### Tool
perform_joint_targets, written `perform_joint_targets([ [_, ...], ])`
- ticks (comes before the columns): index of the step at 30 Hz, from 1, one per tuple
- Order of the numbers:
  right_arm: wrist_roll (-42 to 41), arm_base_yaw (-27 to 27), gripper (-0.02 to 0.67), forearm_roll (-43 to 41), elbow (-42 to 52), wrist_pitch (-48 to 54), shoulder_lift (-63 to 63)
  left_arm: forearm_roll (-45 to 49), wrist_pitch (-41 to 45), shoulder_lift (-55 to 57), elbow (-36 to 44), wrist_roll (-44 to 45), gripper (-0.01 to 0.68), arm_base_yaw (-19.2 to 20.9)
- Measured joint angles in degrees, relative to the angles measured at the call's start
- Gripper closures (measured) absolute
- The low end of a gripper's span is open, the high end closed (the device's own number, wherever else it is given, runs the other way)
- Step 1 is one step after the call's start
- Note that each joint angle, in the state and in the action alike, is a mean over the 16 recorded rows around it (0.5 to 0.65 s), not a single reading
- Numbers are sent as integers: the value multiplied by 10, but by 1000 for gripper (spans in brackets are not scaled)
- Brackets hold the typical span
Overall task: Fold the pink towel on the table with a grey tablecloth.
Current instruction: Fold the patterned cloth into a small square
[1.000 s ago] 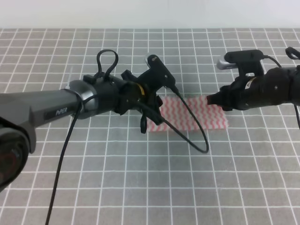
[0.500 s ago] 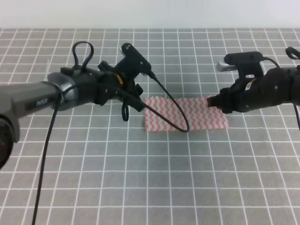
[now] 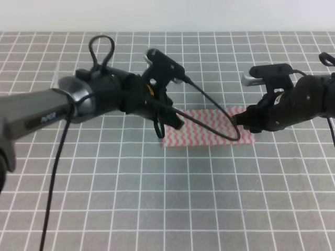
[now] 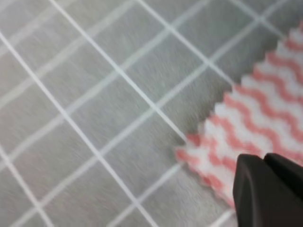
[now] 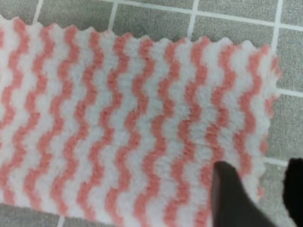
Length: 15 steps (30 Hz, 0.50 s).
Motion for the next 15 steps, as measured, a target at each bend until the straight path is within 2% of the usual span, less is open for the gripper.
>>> perform_joint_targets([
  [9, 9, 0, 318, 1, -23, 35, 6, -54, 28, 12, -10, 23, 672, -7],
  [15, 15, 0, 311, 1, -59, 83, 24, -94, 46, 15, -20, 48, 673, -7],
])
